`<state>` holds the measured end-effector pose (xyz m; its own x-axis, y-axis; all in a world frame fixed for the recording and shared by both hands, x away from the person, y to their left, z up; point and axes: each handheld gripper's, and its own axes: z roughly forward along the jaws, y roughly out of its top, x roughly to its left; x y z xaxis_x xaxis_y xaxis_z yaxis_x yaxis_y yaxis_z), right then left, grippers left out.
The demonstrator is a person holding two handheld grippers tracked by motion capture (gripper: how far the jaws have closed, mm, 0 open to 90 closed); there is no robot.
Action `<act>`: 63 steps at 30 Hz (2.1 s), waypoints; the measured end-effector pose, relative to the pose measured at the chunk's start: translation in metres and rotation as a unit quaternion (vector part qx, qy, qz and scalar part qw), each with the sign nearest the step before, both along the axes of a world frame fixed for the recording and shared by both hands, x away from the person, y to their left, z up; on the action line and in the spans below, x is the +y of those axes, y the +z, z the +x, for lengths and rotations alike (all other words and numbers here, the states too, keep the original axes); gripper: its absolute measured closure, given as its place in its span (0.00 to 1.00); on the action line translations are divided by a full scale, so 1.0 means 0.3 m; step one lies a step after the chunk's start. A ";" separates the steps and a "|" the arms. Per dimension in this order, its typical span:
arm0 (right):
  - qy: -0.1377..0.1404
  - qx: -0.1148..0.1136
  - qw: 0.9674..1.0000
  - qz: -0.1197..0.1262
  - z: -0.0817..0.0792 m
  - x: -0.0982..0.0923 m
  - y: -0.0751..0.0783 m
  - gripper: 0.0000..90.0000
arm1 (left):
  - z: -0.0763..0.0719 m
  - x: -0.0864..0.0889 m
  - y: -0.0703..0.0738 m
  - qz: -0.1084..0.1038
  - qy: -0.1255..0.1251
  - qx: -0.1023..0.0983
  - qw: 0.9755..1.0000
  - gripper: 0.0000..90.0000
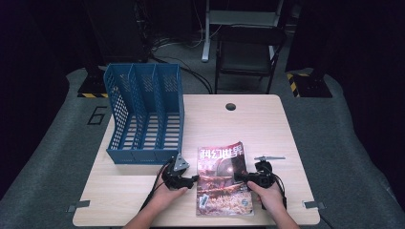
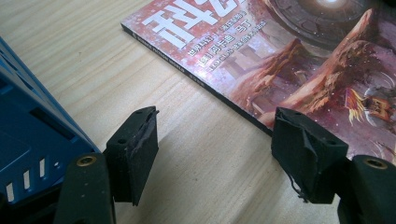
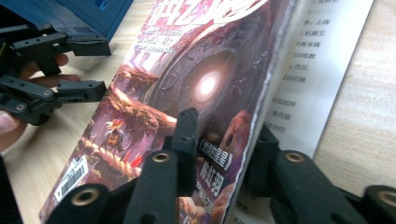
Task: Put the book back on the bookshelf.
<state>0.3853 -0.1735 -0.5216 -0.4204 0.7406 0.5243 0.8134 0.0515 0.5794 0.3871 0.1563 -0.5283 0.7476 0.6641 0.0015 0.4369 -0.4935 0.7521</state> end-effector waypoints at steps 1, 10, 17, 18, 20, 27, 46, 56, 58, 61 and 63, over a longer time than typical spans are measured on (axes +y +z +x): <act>-0.001 0.001 1.000 0.003 0.000 -0.001 -0.002 0.81 | 0.000 0.000 0.000 0.000 0.000 0.000 1.000 0.35; 0.000 -0.022 0.999 0.029 -0.019 -0.002 0.015 0.96 | 0.001 0.001 0.000 0.000 0.000 0.001 1.000 0.35; -0.003 -0.029 0.999 0.040 -0.026 -0.003 0.018 0.97 | 0.002 0.001 -0.001 -0.003 -0.001 0.001 1.000 0.35; -0.004 -0.025 0.999 0.044 -0.026 -0.005 0.019 0.97 | 0.002 0.001 -0.002 -0.004 0.004 -0.002 1.000 0.35; -0.006 -0.028 0.998 0.057 -0.031 -0.007 0.023 0.97 | 0.002 0.001 -0.001 -0.005 0.005 0.001 1.000 0.35; -0.004 -0.050 0.996 0.072 -0.044 -0.005 0.039 0.97 | 0.012 0.015 0.007 -0.025 0.018 0.024 0.999 0.35; 0.006 -0.102 0.991 0.087 -0.097 0.004 0.100 0.97 | -0.006 0.023 0.054 -0.126 0.022 0.120 0.984 0.35; 0.013 -0.138 0.986 0.092 -0.124 0.010 0.128 0.97 | 0.010 -0.013 0.031 -0.169 0.034 0.171 0.970 0.38; 0.012 -0.138 0.986 0.095 -0.128 0.009 0.132 0.97 | 0.012 -0.018 0.030 -0.171 0.028 0.174 0.969 0.40; 0.016 -0.144 0.985 0.097 -0.132 0.008 0.136 0.97 | 0.011 -0.029 0.030 -0.183 0.022 0.180 0.966 0.44; 0.020 -0.148 0.984 0.098 -0.134 0.008 0.141 0.97 | 0.010 -0.033 0.032 -0.193 0.017 0.193 0.962 0.50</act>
